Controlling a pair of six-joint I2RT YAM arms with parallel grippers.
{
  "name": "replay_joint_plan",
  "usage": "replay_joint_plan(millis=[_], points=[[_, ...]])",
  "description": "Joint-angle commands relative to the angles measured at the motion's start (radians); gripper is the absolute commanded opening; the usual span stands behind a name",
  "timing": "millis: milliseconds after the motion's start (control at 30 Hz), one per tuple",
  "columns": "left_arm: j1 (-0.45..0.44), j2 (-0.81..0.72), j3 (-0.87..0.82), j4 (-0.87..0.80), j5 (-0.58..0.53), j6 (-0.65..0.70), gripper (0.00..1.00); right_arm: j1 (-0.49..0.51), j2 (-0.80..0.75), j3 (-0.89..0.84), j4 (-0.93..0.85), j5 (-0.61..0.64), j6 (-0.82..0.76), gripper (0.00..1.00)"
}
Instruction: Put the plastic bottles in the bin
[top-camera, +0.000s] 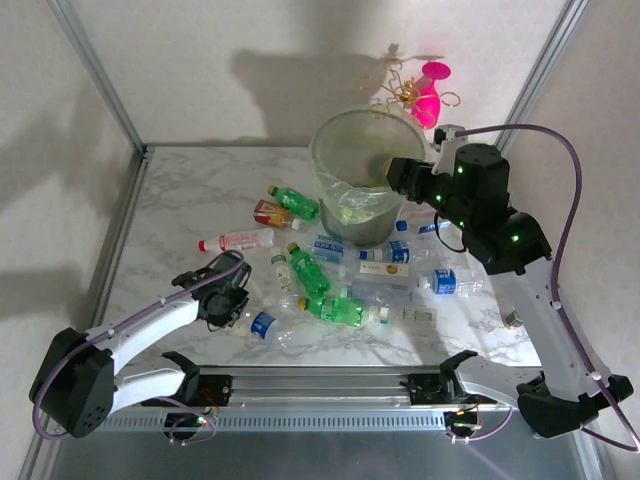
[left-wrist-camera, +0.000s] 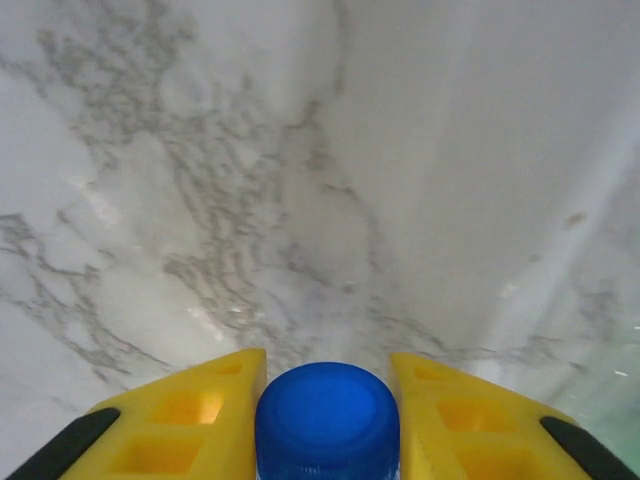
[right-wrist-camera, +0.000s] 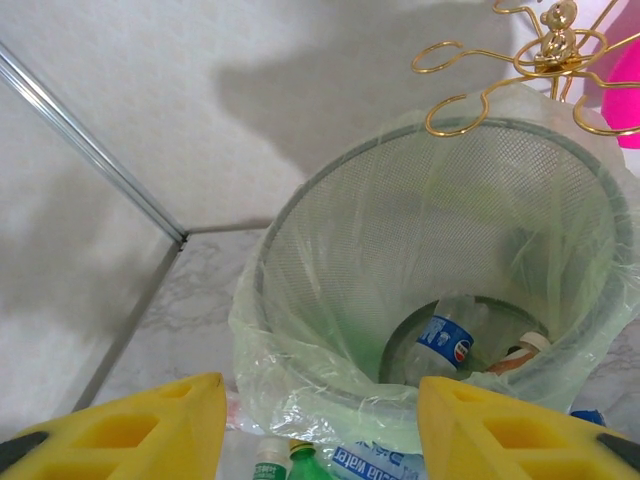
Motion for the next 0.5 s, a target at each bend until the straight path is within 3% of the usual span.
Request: replay_joint_plan(millis=[0,133,300,467], points=[[0.011,0.009,0.117,-0.112,-0.069,-0.098,0.21,0.006,-0.011,0.023,-0.010,0.033,-0.024,0.53],[0.018,0.018,0.268,-0.178,-0.151,-0.023,0.21,0.005,0.002,0.068,-0.018,0.031,-0.037,0.54],[0.023,-0.014,0.442,-0.169,-0.234,0.087,0.20,0.006,0.056,0.154,-0.052,-0.058,-0.055,0.55],[0.024,-0.060,0.550,0.051,-0.186,0.310,0.17,0.006,0.118,0.228,-0.069,-0.209,-0.099,0.55]])
